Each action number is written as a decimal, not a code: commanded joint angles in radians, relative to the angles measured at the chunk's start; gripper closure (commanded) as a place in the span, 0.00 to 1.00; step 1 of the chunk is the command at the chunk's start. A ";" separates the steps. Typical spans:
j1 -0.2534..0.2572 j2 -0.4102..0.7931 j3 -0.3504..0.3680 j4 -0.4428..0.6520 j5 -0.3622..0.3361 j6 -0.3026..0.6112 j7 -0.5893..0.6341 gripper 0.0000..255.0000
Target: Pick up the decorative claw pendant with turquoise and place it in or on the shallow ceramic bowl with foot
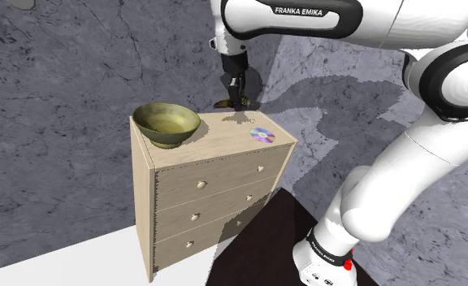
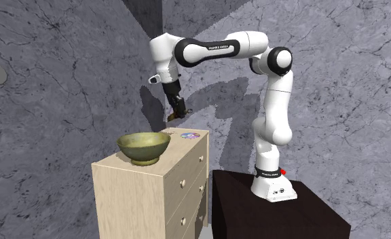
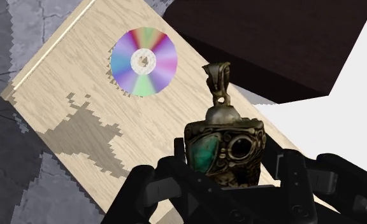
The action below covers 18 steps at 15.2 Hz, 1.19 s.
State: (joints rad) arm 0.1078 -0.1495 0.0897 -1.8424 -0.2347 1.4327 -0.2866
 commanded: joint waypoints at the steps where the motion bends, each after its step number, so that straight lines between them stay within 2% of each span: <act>1: 0.001 0.005 0.002 0.029 -0.001 -0.025 -0.004 1.00; 8: 0.001 0.020 0.004 0.130 -0.005 -0.108 -0.021 1.00; 14: 0.054 0.224 0.065 0.376 -0.001 -0.177 0.083 1.00; 18: 0.104 0.390 0.095 0.598 -0.016 -0.251 0.144 1.00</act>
State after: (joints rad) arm 0.1972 0.2057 0.1758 -1.2921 -0.2489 1.2002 -0.1617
